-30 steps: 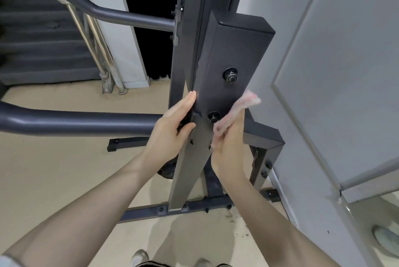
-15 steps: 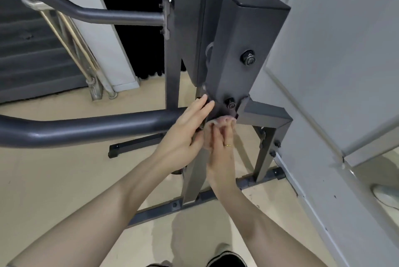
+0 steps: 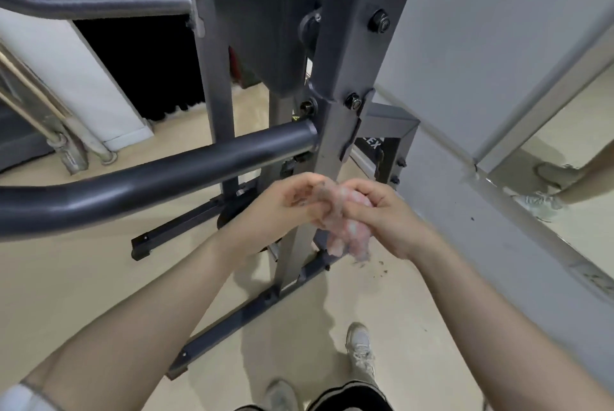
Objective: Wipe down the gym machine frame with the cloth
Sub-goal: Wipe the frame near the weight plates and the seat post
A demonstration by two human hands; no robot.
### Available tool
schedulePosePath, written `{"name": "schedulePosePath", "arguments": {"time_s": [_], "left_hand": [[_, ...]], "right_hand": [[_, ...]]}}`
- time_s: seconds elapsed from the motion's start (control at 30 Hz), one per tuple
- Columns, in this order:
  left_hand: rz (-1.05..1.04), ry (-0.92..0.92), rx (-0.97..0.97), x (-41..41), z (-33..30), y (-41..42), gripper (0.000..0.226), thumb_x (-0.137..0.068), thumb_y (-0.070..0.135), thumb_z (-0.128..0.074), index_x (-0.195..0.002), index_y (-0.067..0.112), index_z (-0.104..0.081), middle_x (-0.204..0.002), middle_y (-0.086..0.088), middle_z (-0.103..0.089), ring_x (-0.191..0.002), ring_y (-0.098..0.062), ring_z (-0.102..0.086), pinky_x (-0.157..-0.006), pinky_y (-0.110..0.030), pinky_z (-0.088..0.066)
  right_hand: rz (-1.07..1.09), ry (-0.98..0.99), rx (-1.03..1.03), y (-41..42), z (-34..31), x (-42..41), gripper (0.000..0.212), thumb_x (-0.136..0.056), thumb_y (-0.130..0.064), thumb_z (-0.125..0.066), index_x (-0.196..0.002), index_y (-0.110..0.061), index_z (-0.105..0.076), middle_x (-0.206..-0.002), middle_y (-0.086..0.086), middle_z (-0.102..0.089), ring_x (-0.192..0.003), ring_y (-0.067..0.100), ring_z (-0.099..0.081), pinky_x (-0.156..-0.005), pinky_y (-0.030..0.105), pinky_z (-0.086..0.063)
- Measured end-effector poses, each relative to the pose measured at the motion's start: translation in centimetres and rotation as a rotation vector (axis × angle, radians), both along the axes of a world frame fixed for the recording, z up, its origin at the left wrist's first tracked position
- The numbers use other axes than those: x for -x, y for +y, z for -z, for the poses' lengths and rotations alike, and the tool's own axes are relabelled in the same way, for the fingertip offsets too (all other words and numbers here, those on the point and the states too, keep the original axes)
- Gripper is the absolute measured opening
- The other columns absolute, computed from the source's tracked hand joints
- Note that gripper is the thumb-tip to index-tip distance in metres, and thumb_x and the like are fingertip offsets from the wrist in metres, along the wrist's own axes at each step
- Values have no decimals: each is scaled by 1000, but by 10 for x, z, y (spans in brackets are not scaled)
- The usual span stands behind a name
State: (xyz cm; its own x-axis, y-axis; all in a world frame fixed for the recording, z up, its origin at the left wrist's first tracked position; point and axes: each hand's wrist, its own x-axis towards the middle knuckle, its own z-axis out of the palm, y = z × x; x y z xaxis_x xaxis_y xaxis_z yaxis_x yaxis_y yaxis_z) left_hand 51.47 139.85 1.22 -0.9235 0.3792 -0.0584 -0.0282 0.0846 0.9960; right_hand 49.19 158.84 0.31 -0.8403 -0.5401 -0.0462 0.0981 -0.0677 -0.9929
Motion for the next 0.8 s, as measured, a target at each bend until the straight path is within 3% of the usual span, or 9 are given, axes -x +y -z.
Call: {"name": "schedulePosePath", "arguments": {"time_s": [0.07,0.13,0.27,0.37,0.47,0.53,0.63,0.7,0.8], "left_hand": [[-35,-40,-21,-1,0,0,13,-90,9,-57,-103,4,-58,-86,-4,-66,-82,-19,-63,-81,-34,-52],[-121,-61,-9,-1,2,0,6,-92,3,-54,-96,7,-57,-75,-2,-65,-72,-15,-62,-72,-34,-53],[-278,-89,-24,-6,8,-2,19,-92,2,-52,-85,19,-57,-70,2,-62,-63,-9,-60,-55,-25,-52],[-412,-192,-121,-5,10,11,26,-93,-4,-44,-83,15,-59,-74,-8,-64,-68,-20,-64,-66,-33,-56],[-442,-314,-389,2,2,33,18,-87,-6,-45,-97,-1,-59,-83,-21,-62,-76,-29,-62,-85,-40,-55],[-471,-286,-461,6,-2,48,19,-85,-1,-47,-98,-7,-59,-89,-23,-61,-81,-29,-61,-89,-37,-52],[-527,-212,-416,12,-2,72,27,-98,8,-41,-101,-13,-57,-100,-21,-63,-97,-26,-62,-99,-33,-47],[-534,-194,-353,16,-2,85,36,-102,16,-37,-112,-14,-53,-109,-18,-65,-111,-25,-60,-103,-31,-44],[-477,-159,-322,22,-2,89,48,-102,31,-24,-115,3,-61,-110,3,-70,-115,-10,-58,-91,-18,-48]], "right_hand": [[-38,-99,9,-1,-3,-1,20,-74,-8,-64,-94,-12,-62,-79,-6,-70,-72,10,-67,-62,21,-53],[-69,-170,-23,0,-3,2,30,-72,-2,-70,-98,-12,-60,-81,-4,-69,-74,11,-67,-62,22,-55],[24,-248,-128,3,-5,11,29,-78,10,-66,-96,-11,-59,-86,3,-64,-74,12,-65,-66,26,-55],[399,51,-444,-12,-5,11,24,-79,2,-63,-77,-20,-55,-70,-6,-60,-60,5,-55,-54,24,-46],[644,410,-624,-28,2,4,26,-76,-3,-58,-74,-25,-45,-78,-9,-54,-71,9,-49,-58,22,-38],[708,475,-541,-28,8,4,26,-78,1,-55,-83,-23,-45,-90,-7,-48,-79,1,-46,-64,13,-37],[766,334,-411,-19,11,12,22,-86,-3,-53,-89,-24,-49,-96,-2,-53,-85,-5,-49,-68,5,-37],[615,216,-147,-17,13,14,7,-92,-11,-52,-94,-17,-54,-93,-3,-58,-87,7,-55,-76,15,-44],[433,303,73,-11,13,18,5,-93,-4,-50,-95,0,-48,-80,2,-50,-76,14,-50,-70,23,-45]]}}
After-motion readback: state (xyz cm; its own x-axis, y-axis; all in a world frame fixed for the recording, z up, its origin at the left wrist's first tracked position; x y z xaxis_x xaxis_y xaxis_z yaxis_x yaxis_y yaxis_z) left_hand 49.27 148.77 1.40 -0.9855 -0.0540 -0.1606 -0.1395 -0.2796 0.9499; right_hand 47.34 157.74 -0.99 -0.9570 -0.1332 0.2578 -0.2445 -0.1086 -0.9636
